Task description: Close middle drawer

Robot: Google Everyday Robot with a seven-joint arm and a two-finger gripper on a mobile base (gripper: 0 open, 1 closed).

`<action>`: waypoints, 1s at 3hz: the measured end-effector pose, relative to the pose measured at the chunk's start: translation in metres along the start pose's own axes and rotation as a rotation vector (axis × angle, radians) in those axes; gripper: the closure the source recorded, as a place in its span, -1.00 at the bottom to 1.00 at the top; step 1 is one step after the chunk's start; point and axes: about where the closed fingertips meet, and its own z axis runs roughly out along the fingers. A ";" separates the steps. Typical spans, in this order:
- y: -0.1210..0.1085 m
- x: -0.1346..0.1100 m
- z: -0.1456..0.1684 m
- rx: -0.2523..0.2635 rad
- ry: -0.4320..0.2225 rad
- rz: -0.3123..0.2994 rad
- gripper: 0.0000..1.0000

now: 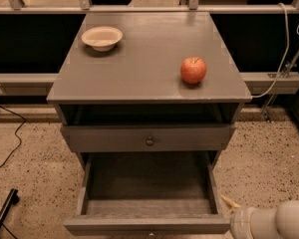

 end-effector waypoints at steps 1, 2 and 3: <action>0.009 0.019 -0.002 0.011 -0.003 -0.030 -1.00; 0.006 0.022 0.009 -0.008 -0.018 -0.002 -1.00; 0.010 0.032 0.035 -0.011 -0.074 0.021 -0.66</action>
Offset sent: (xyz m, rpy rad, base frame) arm -0.0012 -0.0127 -0.0399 0.0656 0.0431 -0.0130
